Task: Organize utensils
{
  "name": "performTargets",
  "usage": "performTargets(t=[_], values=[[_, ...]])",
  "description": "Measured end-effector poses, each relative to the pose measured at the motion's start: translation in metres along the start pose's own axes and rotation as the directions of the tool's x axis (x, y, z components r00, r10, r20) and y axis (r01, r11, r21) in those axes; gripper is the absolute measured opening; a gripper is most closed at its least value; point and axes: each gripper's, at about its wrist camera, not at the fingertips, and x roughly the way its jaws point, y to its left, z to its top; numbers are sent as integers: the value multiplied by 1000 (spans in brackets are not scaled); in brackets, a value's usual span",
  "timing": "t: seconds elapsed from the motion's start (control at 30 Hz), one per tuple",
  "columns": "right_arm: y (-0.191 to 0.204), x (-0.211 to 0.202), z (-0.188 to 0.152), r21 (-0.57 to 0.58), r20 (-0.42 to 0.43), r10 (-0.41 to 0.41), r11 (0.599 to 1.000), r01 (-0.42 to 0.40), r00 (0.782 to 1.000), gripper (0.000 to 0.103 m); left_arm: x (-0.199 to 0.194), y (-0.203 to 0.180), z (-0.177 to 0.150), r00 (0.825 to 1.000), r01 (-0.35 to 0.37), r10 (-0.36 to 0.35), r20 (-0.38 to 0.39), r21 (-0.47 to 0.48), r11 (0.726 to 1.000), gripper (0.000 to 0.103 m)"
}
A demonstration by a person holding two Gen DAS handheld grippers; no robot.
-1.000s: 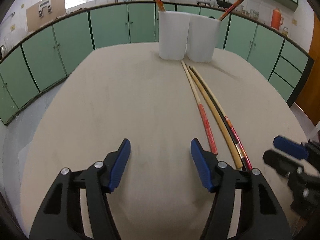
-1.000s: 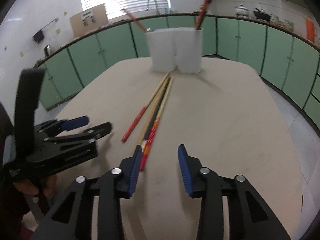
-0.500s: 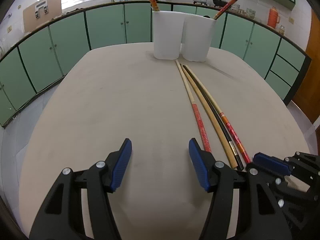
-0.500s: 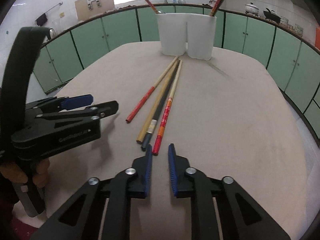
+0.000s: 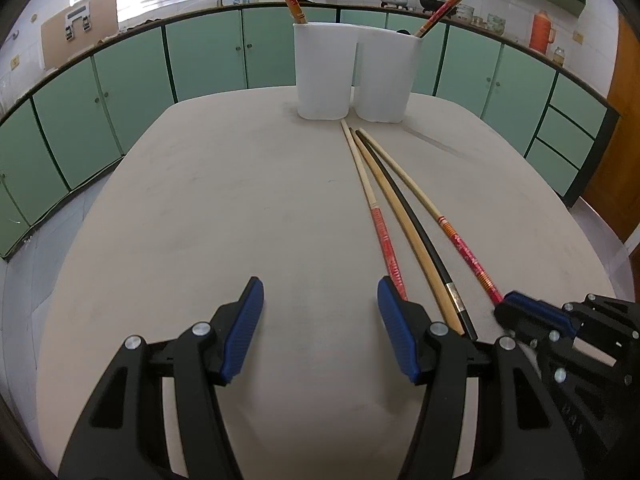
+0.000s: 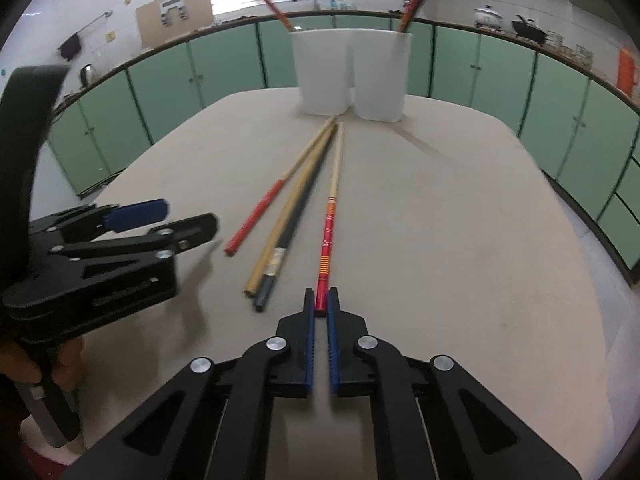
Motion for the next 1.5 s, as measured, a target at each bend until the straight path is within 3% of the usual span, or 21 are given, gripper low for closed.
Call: performTargets(t=[0.37, 0.67, 0.73, 0.93, 1.1, 1.33, 1.5], values=[[-48, -7, -1, 170, -30, -107, 979, 111, 994, 5, -2, -10, 2, 999, 33, -33, 3, 17, 999, 57], [-55, -2, 1, 177, -11, -88, 980, 89, 996, 5, 11, -19, 3, 999, 38, -37, -35, 30, 999, 53], [-54, -2, 1, 176, -10, -87, 980, 87, 996, 5, 14, -21, 4, 999, 31, -29, -39, 37, 999, 48], [-53, 0, 2, 171, -10, -87, 981, 87, 996, 5, 15, -27, 4, 998, 46, -43, -44, 65, 997, 7], [-53, -1, 2, 161, -10, -87, 983, 87, 996, 6, 14, -23, 3, 998, 45, -43, -40, 39, 998, 5], [-52, -2, 2, 152, -10, -89, 984, 90, 996, 6, 13, 15, 8, 997, -64, 61, -44, -83, 995, 7], [-54, -1, 3, 148, -8, -85, 985, 85, 996, 6, 17, 23, 13, 997, -51, 45, -65, -91, 995, 7]])
